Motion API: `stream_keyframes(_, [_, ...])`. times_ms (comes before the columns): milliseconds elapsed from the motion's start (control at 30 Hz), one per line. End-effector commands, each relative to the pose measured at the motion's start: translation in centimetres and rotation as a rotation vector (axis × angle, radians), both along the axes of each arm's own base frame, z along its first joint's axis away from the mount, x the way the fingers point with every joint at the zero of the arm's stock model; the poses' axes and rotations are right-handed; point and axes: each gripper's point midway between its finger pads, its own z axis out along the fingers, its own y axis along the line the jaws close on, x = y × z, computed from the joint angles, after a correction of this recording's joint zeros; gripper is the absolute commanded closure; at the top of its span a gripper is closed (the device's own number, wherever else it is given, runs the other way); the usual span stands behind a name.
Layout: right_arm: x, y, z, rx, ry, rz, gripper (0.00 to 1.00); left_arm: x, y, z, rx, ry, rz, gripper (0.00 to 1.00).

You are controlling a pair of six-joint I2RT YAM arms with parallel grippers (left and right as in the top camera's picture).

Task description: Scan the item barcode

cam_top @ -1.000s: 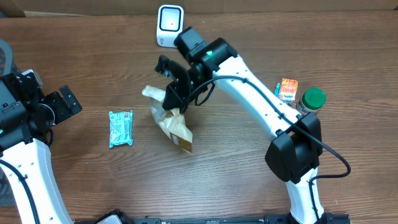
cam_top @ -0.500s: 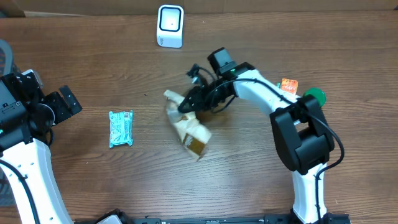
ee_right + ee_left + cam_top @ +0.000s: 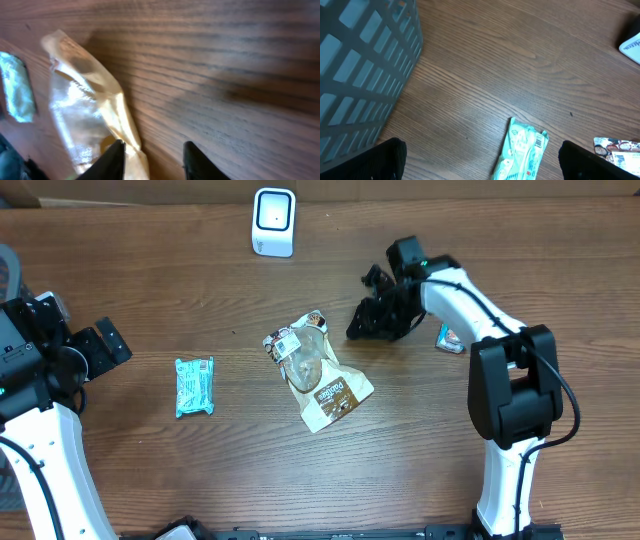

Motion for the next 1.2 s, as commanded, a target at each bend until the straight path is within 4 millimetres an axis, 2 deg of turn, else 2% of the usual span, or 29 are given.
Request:
stream_keyframes(0, [0.7, 1.9, 3.4, 0.007, -0.084, 0.072, 0.76, 0.2, 0.1, 0.6, 0.018, -0.012, -0.023, 0.01])
stream_keyframes(67, [-0.1, 3.7, 4.3, 0.010, -0.086, 0.115, 0.84, 0.2, 0.1, 0.6, 0.018, -0.012, -0.023, 0.00])
stream_keyframes(133, [-1.1, 5.1, 4.3, 0.011, -0.081, 0.150, 0.92, 0.2, 0.1, 0.6, 0.018, -0.012, -0.023, 0.00])
stream_keyframes(233, [-2.9, 6.8, 3.3, -0.055, -0.086, 0.208, 0.96, 0.2, 0.1, 0.6, 0.018, -0.012, -0.023, 0.00])
stream_keyframes(333, [-3.2, 7.4, 1.2, -0.184, -0.117, 0.180, 0.96, 0.2, 0.1, 0.6, 0.018, -0.012, -0.023, 0.00])
stream_keyframes(400, [-2.6, 7.4, -0.9, -0.261, -0.171, 0.120, 0.96, 0.2, 0.1, 0.6, 0.018, -0.012, -0.023, 0.01])
stream_keyframes(533, [-2.3, 6.4, -3.9, -0.291, -0.187, 0.060, 0.96, 0.2, 0.1, 0.6, 0.018, -0.012, -0.023, 0.00])
stream_keyframes(600, [-2.7, 6.2, -4.7, -0.295, -0.180, 0.061, 0.96, 0.2, 0.1, 0.6, 0.018, -0.012, -0.023, 0.00])
stream_keyframes(700, [-2.8, 6.1, -4.7, -0.297, -0.177, 0.062, 0.96, 0.2, 0.1, 0.6, 0.018, -0.012, -0.023, 0.00])
stream_keyframes(767, [-2.1, 6.4, -3.3, -0.282, -0.183, 0.057, 0.96, 0.2, 0.1, 0.6, 0.018, -0.012, -0.023, 0.01])
stream_keyframes(800, [-1.5, 6.8, -1.7, -0.261, -0.189, 0.052, 0.95, 0.2, 0.1, 0.6, 0.018, -0.012, -0.023, 0.00])
stream_keyframes(867, [-0.3, 7.0, 2.4, -0.225, -0.217, 0.036, 0.84, 0.2, 0.1, 0.6, 0.018, -0.012, -0.023, 0.00])
stream_keyframes(900, [0.3, 6.6, 5.2, -0.218, -0.231, 0.019, 0.71, 0.2, 0.1, 0.6, 0.018, -0.012, -0.023, 0.00])
stream_keyframes(933, [0.5, 6.2, 6.0, -0.220, -0.230, 0.010, 0.66, 0.2, 0.1, 0.6, 0.018, -0.012, -0.023, 0.00])
stream_keyframes(967, [0.7, 4.8, 6.9, -0.232, -0.208, -0.014, 0.51, 0.2, 0.1, 0.6, 0.018, -0.012, -0.023, 0.00])
stream_keyframes(1000, [0.8, 3.5, 6.7, -0.247, -0.174, -0.046, 0.45, 0.2, 0.1, 0.6, 0.018, -0.012, -0.023, 0.00])
stream_keyframes(1067, [0.1, 1.1, 5.2, -0.243, -0.080, -0.079, 0.41, 0.2, 0.1, 0.6, 0.018, -0.012, -0.023, 0.00])
stream_keyframes(1167, [-3.2, 0.8, 2.5, -0.054, 0.064, 0.065, 0.35, 0.2, 0.1, 0.6, 0.018, -0.012, -0.023, 0.00])
